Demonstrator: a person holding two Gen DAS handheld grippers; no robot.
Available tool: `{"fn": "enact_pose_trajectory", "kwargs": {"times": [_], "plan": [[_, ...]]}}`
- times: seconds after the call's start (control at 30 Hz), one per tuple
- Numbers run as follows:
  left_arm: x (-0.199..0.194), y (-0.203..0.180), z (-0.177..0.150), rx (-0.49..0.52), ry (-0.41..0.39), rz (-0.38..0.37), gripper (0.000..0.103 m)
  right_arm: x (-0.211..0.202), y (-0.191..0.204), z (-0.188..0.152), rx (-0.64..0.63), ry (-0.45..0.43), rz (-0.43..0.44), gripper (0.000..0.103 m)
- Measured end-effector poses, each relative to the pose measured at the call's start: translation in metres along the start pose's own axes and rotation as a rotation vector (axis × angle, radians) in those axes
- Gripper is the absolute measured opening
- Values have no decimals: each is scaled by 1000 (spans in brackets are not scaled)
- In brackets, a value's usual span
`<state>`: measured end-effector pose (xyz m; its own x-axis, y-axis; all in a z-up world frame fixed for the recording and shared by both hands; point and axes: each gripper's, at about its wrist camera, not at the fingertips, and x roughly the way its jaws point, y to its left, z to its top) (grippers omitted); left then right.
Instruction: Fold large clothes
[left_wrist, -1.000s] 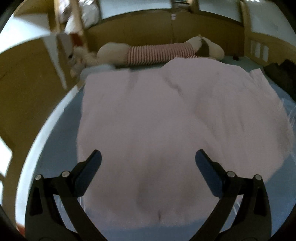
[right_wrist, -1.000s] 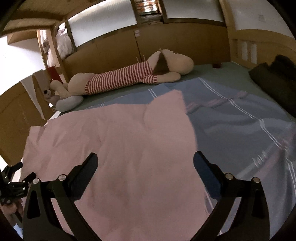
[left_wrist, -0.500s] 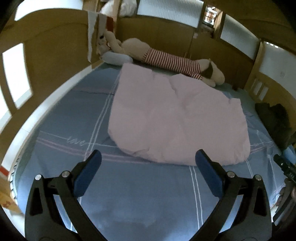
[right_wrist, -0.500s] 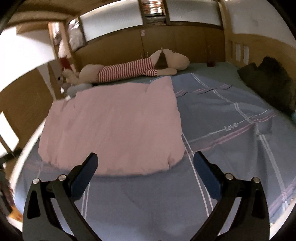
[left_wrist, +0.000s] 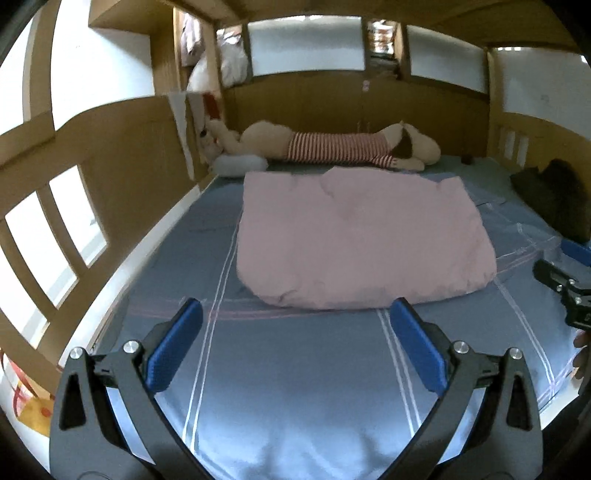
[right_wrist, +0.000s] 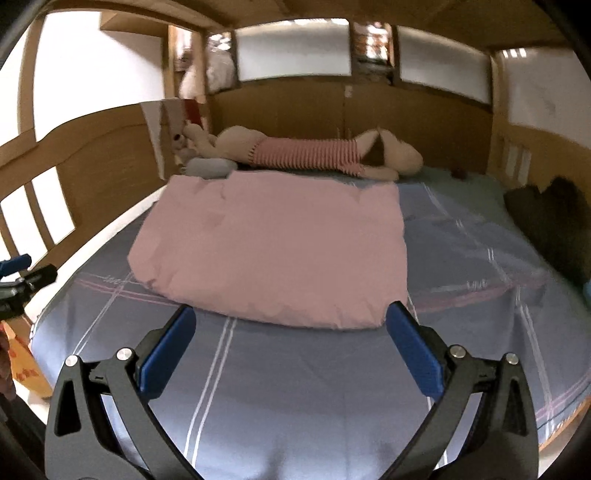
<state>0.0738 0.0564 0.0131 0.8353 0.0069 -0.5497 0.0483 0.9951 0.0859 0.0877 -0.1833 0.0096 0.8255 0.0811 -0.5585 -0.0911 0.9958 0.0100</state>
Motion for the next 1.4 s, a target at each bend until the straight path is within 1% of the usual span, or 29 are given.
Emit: {"fn": "enact_pose_trajectory", "kwargs": {"times": [0.1,0.17,0.27,0.33,0.37,0.47,0.53,0.73,0.9,1.07,1.2,1.4], "plan": [[-4,1,6,-20,-19,4,101,-8,7,8,-33,-18,-5,102],[-9,3,9,-54,-25,-44,101,-13,8,13,-25,-9,6,102],[-14,0,13,-76,-32,-106,101,-23,14,15,-33,-27,10,102],[-12,-4,12,-69,-32,-89,101,-28,19,16,-43,-39,4,102],[-10,-7,13,-68,-15,-82,101,-31,19,18,-33,-50,6,102],[-7,-11,12,-81,18,-114,101,-36,18,22,-8,-66,26,102],[-8,-13,12,-81,9,-131,101,-35,20,22,-6,-58,24,102],[-11,-15,10,-66,0,-133,101,-33,26,24,-21,-51,12,102],[-15,-14,11,-84,-23,-136,101,-32,27,22,-28,-42,6,102],[-18,-19,11,-61,-38,-123,101,-32,29,22,-23,-42,6,102],[-20,-18,11,-79,-42,-150,101,-31,29,22,-26,-40,5,102],[-20,-14,9,-85,-55,-107,101,-32,28,23,-23,-42,7,102]]}}
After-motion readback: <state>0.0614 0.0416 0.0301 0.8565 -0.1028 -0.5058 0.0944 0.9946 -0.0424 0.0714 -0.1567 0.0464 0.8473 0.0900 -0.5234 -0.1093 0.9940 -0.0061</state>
